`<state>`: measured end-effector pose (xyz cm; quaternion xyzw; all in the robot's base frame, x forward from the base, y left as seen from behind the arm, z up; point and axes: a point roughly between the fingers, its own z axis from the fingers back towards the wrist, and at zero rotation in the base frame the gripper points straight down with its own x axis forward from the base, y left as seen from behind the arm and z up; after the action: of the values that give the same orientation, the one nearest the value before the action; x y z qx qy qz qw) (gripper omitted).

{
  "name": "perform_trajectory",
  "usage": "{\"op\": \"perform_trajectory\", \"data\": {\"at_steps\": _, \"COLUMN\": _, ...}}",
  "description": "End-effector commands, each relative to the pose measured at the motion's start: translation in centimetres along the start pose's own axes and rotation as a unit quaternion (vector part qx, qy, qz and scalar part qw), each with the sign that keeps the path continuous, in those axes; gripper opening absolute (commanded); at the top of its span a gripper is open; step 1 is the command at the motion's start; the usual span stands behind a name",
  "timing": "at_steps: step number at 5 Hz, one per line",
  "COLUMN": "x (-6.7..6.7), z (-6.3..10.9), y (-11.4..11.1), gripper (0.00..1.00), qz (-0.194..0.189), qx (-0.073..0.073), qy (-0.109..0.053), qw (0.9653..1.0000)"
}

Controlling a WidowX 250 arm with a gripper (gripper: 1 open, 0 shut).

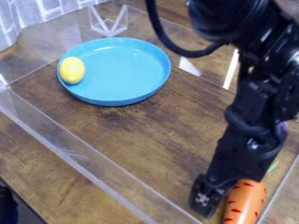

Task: Move the carrot to the right side

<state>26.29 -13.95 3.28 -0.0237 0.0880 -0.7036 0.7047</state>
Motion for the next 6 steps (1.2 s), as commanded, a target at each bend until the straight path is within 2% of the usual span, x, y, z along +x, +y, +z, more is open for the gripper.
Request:
{"op": "perform_trajectory", "data": {"at_steps": 1, "x": 0.1, "z": 2.1, "y": 1.3, "gripper": 1.0, "qz": -0.027, "qx": 0.029, "qy": -0.008, "qw": 0.9992}}
{"op": "perform_trajectory", "data": {"at_steps": 3, "x": 1.6, "z": 1.5, "y": 1.1, "gripper": 1.0, "qz": -0.076, "qx": 0.035, "qy": 0.006, "qw": 0.9965}}
{"op": "perform_trajectory", "data": {"at_steps": 4, "x": 2.3, "z": 0.9, "y": 1.2, "gripper": 1.0, "qz": -0.103, "qx": 0.038, "qy": 0.018, "qw": 0.9937}}
{"op": "perform_trajectory", "data": {"at_steps": 6, "x": 2.7, "z": 0.5, "y": 0.5, "gripper": 1.0, "qz": -0.073, "qx": 0.035, "qy": 0.019, "qw": 0.9965}}
